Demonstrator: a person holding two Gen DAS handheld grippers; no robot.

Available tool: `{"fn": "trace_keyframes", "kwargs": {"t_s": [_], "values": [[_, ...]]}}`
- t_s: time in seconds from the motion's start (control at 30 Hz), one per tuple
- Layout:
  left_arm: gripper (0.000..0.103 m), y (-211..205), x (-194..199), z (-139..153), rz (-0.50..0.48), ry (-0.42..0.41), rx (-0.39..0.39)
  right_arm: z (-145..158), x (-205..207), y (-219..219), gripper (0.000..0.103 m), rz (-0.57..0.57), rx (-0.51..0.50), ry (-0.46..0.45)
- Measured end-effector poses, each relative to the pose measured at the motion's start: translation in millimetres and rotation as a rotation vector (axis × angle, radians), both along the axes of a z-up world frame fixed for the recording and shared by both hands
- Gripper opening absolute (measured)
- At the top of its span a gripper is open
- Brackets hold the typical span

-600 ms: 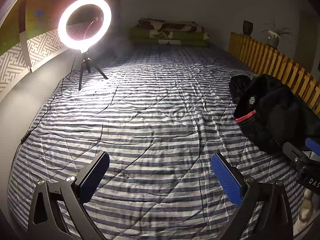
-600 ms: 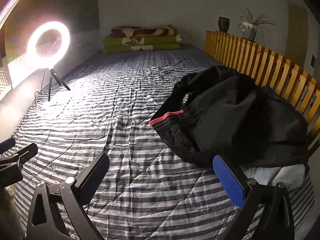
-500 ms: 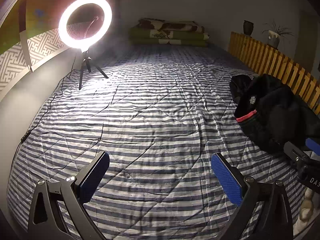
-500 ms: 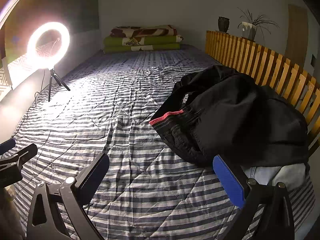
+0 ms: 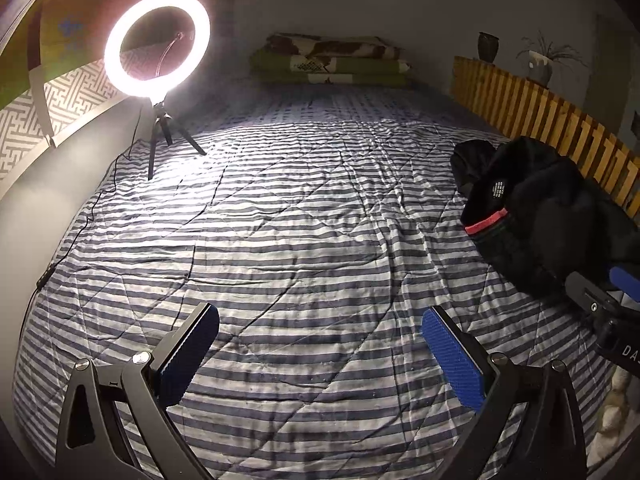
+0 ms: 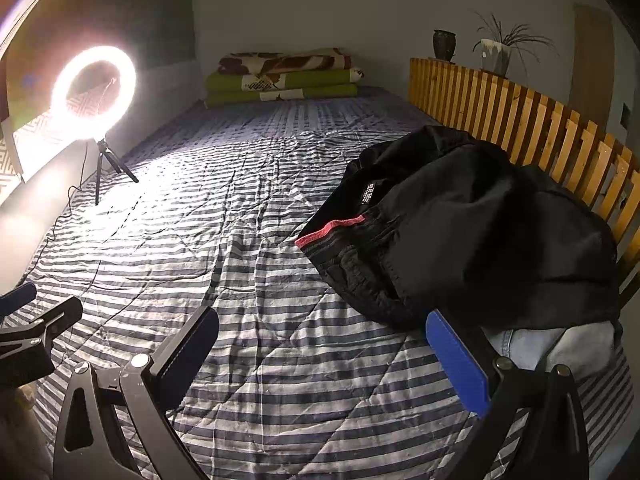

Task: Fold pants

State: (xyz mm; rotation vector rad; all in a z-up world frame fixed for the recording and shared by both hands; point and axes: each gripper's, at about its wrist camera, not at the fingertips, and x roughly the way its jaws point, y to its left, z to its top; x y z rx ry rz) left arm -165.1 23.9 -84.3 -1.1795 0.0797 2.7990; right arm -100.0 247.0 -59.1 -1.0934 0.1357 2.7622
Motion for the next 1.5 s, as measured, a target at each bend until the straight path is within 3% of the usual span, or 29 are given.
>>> {"fn": "trace_keyframes", "kwargs": {"t_s": [0.43, 0.47, 1.5], "values": [[0.103, 3.5, 0.5, 0.6, -0.009, 0.003, -0.005, 1.2, 0.8, 3.2, 0.103, -0.020, 0.016, 0.010], [0.103, 3.9, 0.6, 0.4, -0.077, 0.004, -0.007, 1.0, 0.8, 3.3, 0.103, -0.022, 0.017, 0.009], [0.103, 13.4, -9.1, -11.9, -0.104, -0.010, -0.025, -7.5, -2.4, 7.2, 0.103, -0.026, 0.040, 0.012]]}}
